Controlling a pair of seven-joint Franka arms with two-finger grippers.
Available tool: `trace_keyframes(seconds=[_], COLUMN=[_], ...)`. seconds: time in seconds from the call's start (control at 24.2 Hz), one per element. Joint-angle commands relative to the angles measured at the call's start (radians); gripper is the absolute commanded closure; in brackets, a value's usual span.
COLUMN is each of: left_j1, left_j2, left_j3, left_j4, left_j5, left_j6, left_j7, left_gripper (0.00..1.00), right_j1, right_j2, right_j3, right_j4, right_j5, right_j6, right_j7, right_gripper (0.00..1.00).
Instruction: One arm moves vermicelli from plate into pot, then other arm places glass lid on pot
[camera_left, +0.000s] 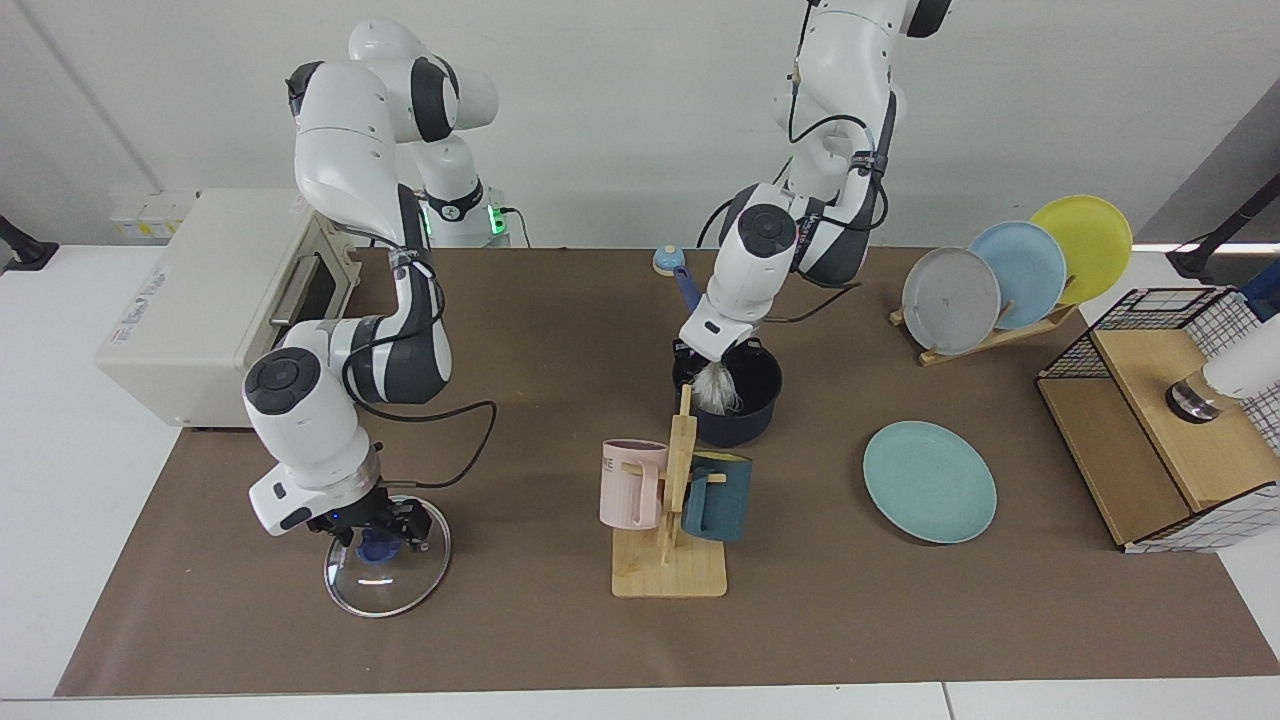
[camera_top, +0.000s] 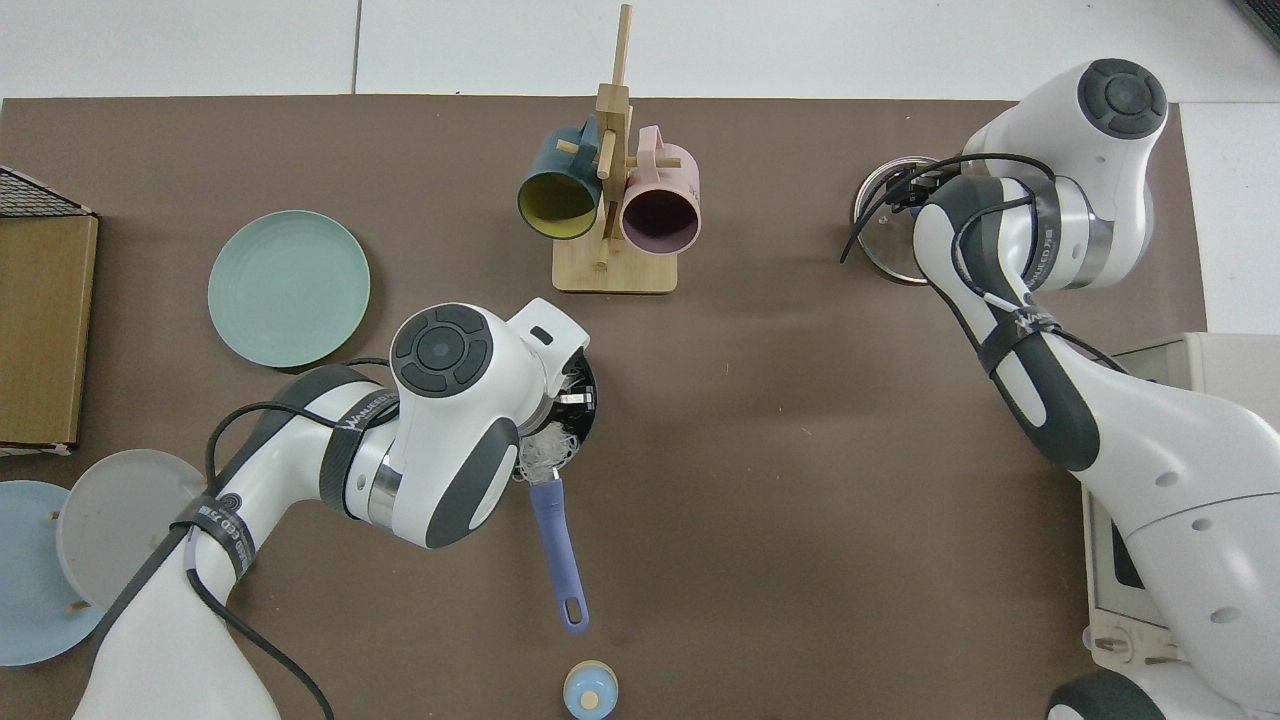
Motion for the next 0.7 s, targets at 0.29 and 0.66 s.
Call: trace_keyframes(seconds=[0.29,0.66], left_j1=[0.034,0.032], left_j2=[-0.004,-0.042], left_j3=[0.008,0.021], left_j4=[-0.018,0.063], left_j5=[0.016,0.016], left_j6=[0.038,-0.078], left_j7=[0.053,0.038], left_gripper=[1.00,0.00], right_j1=[-0.021,-0.010], right_j2=[-0.043,-0.084], right_j3=[0.011,0.008], right_j4=[-0.082,-0.070], right_j5=[0.019,0.007], right_j6=[0.071,0.082], right_j7=[-0.096,-0.130], right_gripper=[0.69,1.00])
